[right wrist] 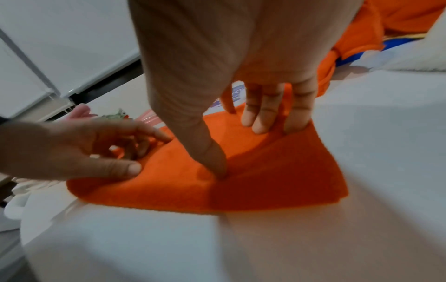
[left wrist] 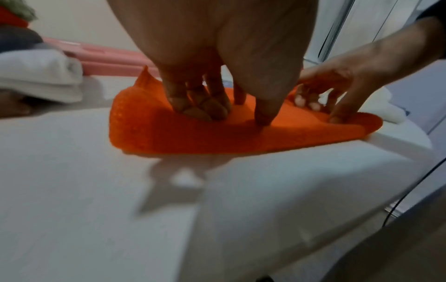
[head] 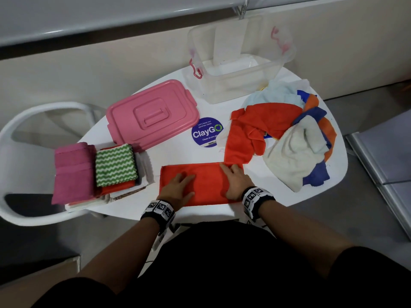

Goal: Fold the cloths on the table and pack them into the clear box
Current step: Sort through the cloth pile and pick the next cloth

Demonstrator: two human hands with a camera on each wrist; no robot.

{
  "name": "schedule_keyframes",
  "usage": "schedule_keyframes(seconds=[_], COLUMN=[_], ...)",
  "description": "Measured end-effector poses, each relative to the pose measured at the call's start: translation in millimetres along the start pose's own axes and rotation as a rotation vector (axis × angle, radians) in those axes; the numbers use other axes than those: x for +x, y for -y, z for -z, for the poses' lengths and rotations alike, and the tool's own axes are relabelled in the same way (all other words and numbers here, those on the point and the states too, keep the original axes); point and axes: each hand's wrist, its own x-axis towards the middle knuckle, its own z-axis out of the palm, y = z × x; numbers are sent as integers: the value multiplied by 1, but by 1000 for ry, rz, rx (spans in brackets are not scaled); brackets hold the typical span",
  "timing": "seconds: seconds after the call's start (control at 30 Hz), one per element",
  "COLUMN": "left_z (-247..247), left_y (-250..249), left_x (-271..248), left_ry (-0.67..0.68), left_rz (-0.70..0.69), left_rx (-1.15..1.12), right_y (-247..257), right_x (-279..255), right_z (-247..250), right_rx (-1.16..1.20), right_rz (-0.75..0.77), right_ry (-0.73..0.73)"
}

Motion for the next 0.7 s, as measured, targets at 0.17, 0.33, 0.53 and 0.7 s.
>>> schedule_keyframes(seconds=[0.17,0.33,0.53,0.7], left_z=[2,5,7,9], left_y=[7,4,12,4], left_x=[-3,-7,-9,-11], left_ry=[87,-17,-202,-192], left_rz=[91,27,395,542], left_rx=[35,116,-101,-59], right_y=[-12,-14,-11,-19], right_x=[-5,-17,-23,-25], right_z=[8,5,-5,3], right_rx=[-61,-94,-12,-43], right_rz=[-143,-24,19,-120], right_ry=[91,-152,-23,-5])
